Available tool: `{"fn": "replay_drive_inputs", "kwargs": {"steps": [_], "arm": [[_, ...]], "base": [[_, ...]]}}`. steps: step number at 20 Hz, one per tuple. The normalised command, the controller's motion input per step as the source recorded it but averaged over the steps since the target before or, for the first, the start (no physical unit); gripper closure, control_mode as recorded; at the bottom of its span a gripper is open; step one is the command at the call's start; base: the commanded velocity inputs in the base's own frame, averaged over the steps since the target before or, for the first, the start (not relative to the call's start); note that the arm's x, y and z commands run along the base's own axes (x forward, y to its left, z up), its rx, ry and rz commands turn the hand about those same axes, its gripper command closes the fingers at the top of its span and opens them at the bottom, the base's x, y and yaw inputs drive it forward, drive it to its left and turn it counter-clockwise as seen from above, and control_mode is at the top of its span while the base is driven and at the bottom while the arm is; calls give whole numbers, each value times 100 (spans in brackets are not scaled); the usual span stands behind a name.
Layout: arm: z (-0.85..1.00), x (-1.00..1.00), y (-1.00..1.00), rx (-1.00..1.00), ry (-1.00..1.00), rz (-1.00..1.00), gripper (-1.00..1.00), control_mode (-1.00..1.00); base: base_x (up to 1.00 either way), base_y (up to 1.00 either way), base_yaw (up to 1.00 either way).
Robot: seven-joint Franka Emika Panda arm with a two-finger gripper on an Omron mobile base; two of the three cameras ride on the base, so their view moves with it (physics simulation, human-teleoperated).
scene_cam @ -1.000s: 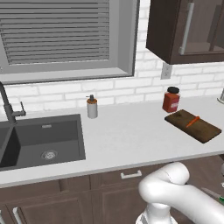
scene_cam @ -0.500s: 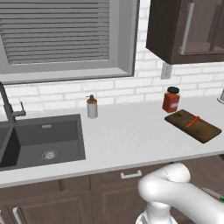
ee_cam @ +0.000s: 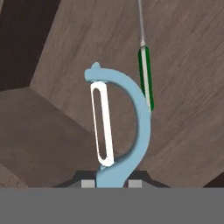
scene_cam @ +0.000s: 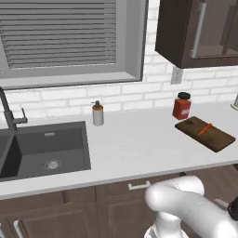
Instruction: Place the appropriate cutting tool for cutting the carrot skin on the cutting board.
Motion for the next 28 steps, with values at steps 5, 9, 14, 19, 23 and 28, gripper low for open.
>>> {"fn": "replay_drive_inputs", "kwargs": {"steps": [5,9,14,19,23,28], "arm": [[76,-17,55,0,1,5,100,-100],[85,-24,50,0,0,0,100,-100],[85,-14,42,-1,-2,0,100,-100],[72,-3,46,-2,-1,0,100,-100],[60,13,57,-2,0,0,100,-100],[24,45,48,0,-2,6,100,-100]], "base": [[0,0,0],[0,0,0],[0,0,0],[0,0,0],[0,0,0],[0,0,0]]}}
